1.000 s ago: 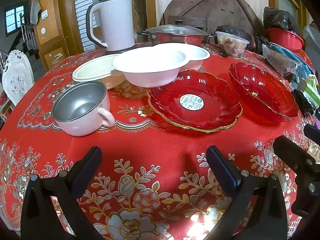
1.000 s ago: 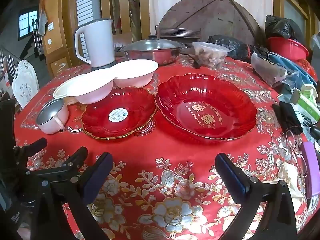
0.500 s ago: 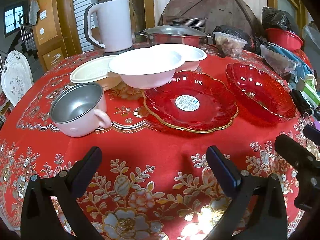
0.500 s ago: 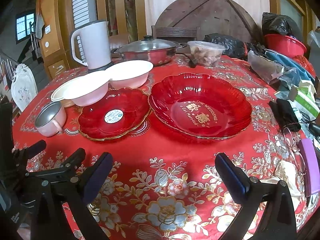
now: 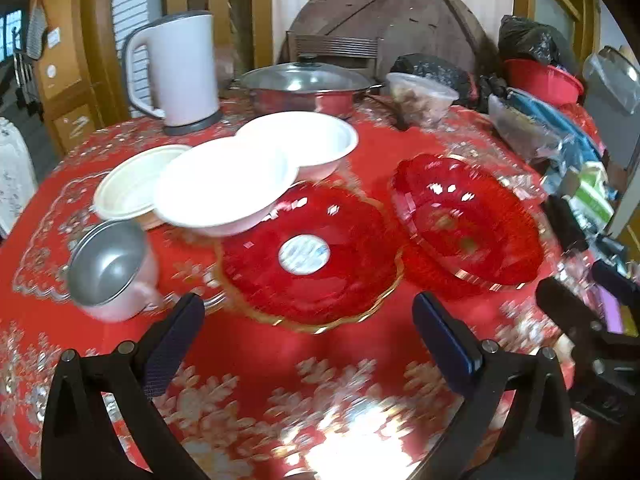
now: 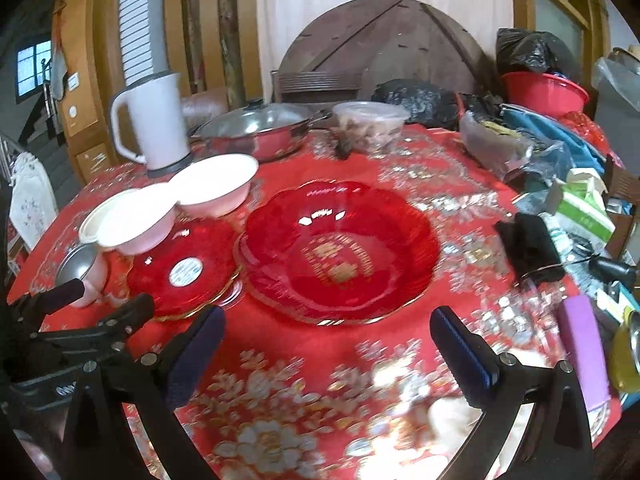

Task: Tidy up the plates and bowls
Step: 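Move both grippers to the rim of the red 'THE WEDDING' bowl and close them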

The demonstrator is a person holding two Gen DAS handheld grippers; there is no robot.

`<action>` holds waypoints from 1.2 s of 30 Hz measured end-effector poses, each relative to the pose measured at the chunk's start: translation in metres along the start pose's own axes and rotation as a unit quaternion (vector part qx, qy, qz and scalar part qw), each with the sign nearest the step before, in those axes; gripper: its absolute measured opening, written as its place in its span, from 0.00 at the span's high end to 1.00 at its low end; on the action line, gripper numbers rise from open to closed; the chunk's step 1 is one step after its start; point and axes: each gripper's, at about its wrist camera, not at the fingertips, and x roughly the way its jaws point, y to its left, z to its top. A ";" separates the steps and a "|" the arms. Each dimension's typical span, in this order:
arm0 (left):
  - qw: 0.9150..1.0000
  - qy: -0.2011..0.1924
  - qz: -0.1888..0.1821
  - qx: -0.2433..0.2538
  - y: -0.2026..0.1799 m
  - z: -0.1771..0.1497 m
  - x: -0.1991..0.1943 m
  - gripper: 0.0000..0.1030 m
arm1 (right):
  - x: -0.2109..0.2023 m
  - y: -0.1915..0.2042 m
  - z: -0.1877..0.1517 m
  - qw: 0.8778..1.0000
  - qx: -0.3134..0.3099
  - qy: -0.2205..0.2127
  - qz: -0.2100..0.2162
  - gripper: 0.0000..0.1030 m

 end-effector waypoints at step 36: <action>0.984 0.133 -0.111 0.041 -0.093 0.064 0.096 0.01 | 0.132 -0.118 0.045 0.975 0.143 0.152 0.079 0.40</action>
